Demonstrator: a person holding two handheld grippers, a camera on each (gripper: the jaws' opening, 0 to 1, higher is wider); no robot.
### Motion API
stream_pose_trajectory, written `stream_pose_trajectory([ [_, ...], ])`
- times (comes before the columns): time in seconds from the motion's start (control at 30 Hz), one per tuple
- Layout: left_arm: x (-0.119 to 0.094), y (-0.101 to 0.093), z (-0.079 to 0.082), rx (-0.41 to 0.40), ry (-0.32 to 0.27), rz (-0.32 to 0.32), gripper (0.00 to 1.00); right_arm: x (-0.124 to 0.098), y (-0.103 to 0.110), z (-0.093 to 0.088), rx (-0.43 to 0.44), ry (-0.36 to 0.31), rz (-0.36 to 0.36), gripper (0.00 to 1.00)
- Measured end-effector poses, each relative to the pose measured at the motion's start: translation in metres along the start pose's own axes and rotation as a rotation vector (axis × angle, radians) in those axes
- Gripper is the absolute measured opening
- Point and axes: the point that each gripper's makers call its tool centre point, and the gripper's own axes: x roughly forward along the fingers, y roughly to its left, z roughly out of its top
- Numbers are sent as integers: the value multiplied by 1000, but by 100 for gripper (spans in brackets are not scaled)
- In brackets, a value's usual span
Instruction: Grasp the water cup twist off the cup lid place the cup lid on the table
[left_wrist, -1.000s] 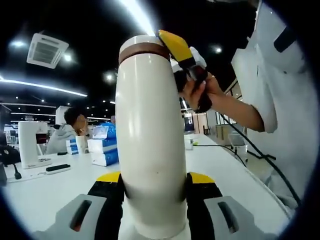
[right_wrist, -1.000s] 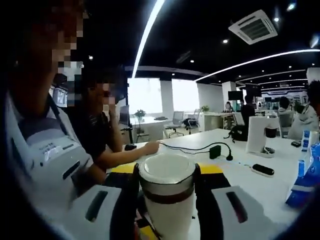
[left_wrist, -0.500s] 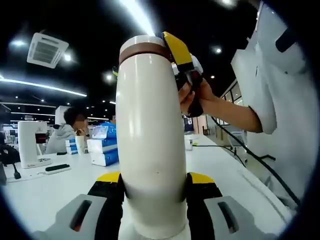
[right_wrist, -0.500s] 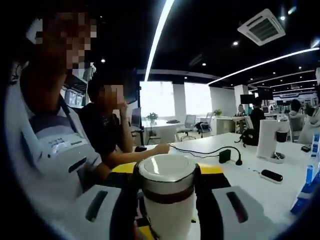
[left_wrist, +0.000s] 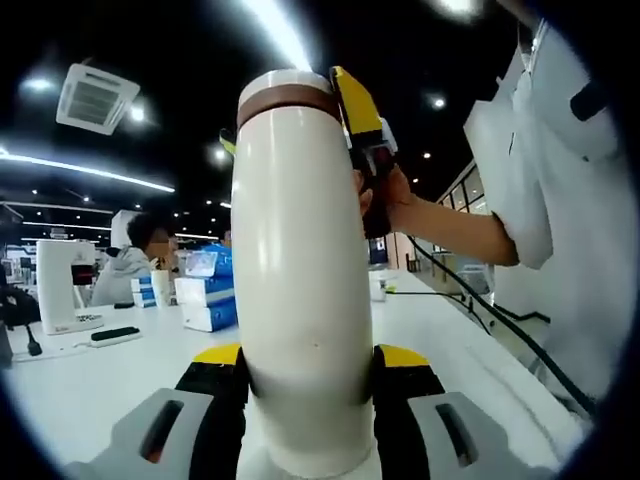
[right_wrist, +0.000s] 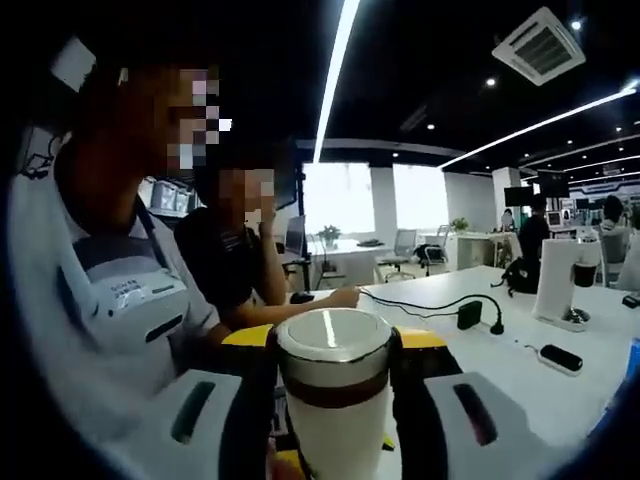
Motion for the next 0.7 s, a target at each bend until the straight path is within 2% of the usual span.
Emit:
stream_pose_trajectory([
  [0.1, 1, 0, 0, 10, 0, -3, 50, -3, 1, -3, -78, 10, -58, 48],
  [0.13, 0, -1, 0, 10, 0, -3, 50, -5, 3, -3, -69, 6, -63, 48],
  [0.23, 1, 0, 0, 5, 2, -3, 50, -13, 1, 9, -21, -41, -148, 56],
  [0.33, 1, 0, 0, 4, 3, -2, 50, -28, 4, 27, -37, -94, -283, 60],
  [0.43, 1, 0, 0, 6, 3, -3, 50, -35, 14, 32, -55, -84, -400, 65],
  [0.47, 2, 0, 0, 6, 4, -3, 50, -37, 13, 31, -73, -66, -462, 68],
  [0.5, 2, 0, 0, 7, 4, -3, 50, -35, 16, 31, -102, -63, -490, 71],
  [0.53, 2, 0, 0, 7, 3, -3, 50, -34, 22, 34, -112, -81, -508, 74],
  [0.63, 2, 0, 0, 5, 3, -2, 50, -31, 33, 40, -161, -103, -582, 74],
  [0.67, 2, 0, 0, 4, 3, -2, 50, -28, 40, 40, -159, -108, -582, 75],
  [0.7, 2, 0, 0, 4, 3, -2, 50, -25, 44, 39, -160, -109, -580, 81],
])
